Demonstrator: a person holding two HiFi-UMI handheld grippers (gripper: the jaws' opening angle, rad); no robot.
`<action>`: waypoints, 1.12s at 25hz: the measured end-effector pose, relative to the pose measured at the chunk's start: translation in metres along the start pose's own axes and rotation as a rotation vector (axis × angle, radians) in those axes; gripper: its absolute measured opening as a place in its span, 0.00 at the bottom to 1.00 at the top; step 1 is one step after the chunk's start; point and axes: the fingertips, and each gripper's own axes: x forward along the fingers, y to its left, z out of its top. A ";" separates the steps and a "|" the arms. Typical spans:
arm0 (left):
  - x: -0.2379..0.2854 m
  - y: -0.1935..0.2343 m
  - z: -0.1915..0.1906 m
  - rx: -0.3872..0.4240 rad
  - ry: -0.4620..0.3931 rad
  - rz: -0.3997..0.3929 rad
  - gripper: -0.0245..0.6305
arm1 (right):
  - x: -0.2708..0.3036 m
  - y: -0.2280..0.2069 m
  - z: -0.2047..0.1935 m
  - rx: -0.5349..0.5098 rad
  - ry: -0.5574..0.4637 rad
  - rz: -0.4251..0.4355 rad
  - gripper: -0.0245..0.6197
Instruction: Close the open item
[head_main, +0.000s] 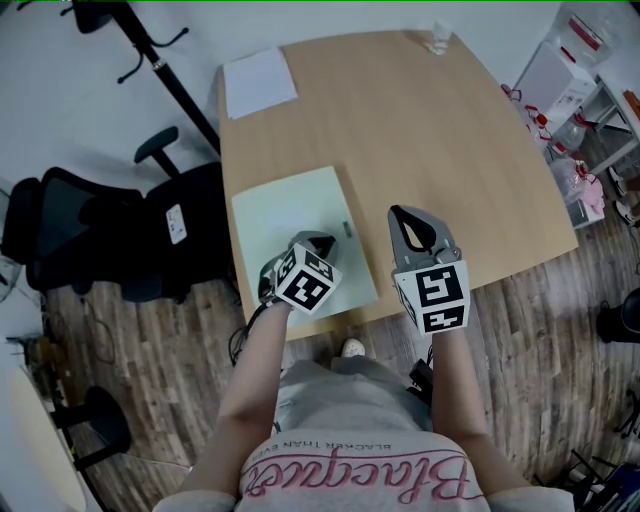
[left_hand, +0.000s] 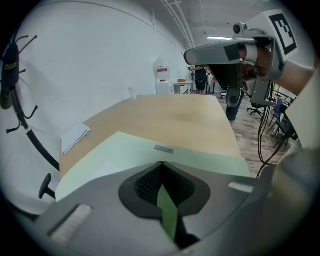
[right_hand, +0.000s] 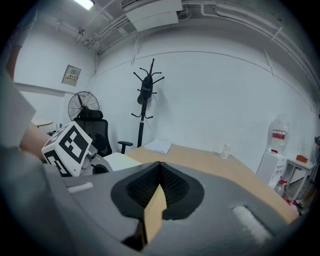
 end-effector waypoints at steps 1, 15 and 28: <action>0.001 0.000 0.000 -0.002 0.005 -0.005 0.07 | 0.000 0.001 0.000 -0.001 -0.001 0.003 0.04; 0.018 -0.005 0.002 0.094 0.191 -0.036 0.05 | 0.001 0.010 0.002 -0.014 -0.005 0.023 0.04; 0.007 0.006 0.008 0.001 0.136 -0.009 0.07 | -0.013 0.020 0.012 -0.028 -0.016 -0.006 0.04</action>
